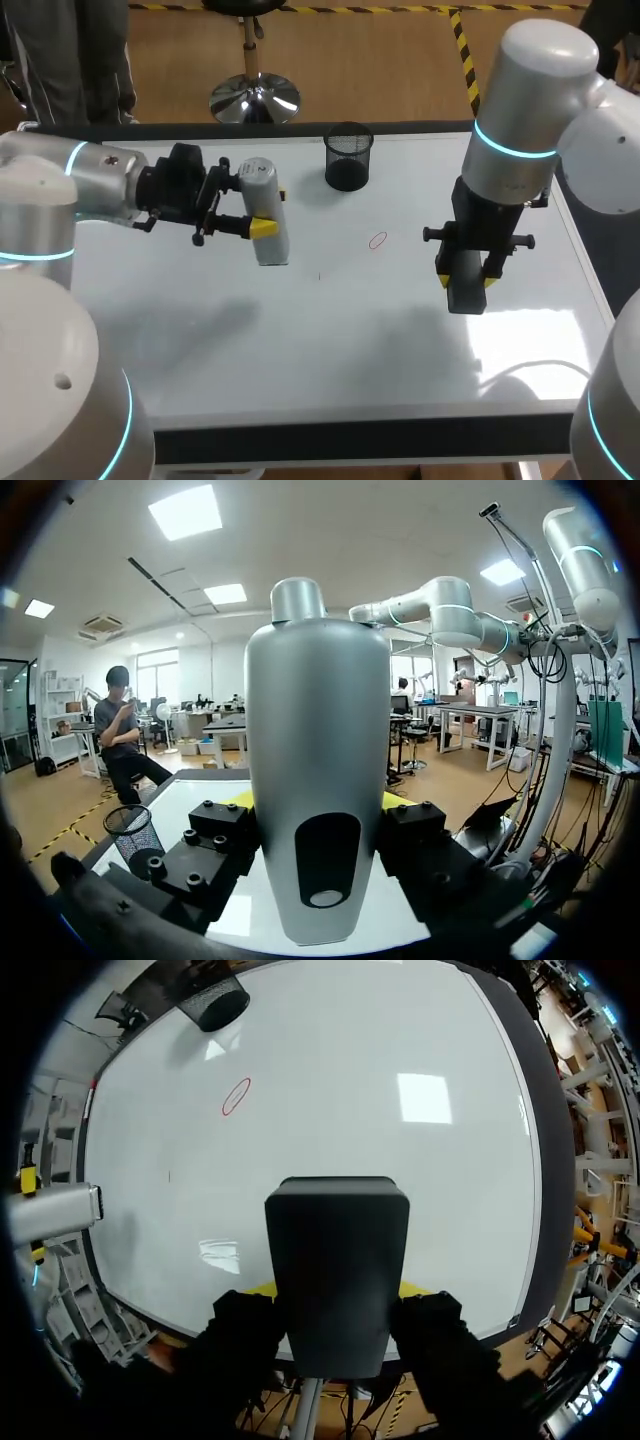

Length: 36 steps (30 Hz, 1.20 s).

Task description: Pick up the inspection probe, press it on each red-marked spot on the whiteboard one by one, put down the probe, pick up the eraser, and wipe off all the red marks.

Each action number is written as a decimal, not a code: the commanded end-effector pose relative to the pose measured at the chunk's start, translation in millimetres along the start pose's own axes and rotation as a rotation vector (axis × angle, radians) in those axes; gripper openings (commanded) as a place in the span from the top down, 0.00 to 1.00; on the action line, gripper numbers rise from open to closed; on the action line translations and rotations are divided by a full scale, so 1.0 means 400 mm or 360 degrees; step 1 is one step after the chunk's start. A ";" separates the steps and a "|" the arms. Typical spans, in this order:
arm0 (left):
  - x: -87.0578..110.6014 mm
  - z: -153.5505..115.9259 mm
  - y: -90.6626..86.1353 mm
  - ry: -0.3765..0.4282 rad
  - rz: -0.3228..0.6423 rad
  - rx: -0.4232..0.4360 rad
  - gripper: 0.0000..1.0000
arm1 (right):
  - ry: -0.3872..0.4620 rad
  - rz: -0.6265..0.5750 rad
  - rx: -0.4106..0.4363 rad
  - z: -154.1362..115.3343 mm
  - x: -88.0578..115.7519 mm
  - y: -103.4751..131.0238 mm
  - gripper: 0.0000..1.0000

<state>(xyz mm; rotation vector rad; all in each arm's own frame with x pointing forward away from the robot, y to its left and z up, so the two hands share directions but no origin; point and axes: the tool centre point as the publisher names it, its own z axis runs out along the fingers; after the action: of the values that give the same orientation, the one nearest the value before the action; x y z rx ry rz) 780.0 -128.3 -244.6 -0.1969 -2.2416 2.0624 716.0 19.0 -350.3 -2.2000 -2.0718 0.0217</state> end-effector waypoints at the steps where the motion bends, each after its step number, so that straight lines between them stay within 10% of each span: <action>1: -0.021 0.028 -0.010 -0.0003 0.0000 0.0000 1.00 | 0.0002 -0.0002 -0.0001 -0.003 -0.003 -0.001 1.00; 36: -0.190 0.244 0.014 0.0074 0.0002 -0.0035 1.00 | 0.0002 -0.0002 -0.0001 -0.003 -0.003 -0.001 1.00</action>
<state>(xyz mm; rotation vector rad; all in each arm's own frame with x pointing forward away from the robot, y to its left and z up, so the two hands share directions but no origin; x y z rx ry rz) 831.7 -224.1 -249.8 -0.2353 -2.2511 2.0159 716.0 19.0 -350.3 -2.1999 -2.0718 0.0215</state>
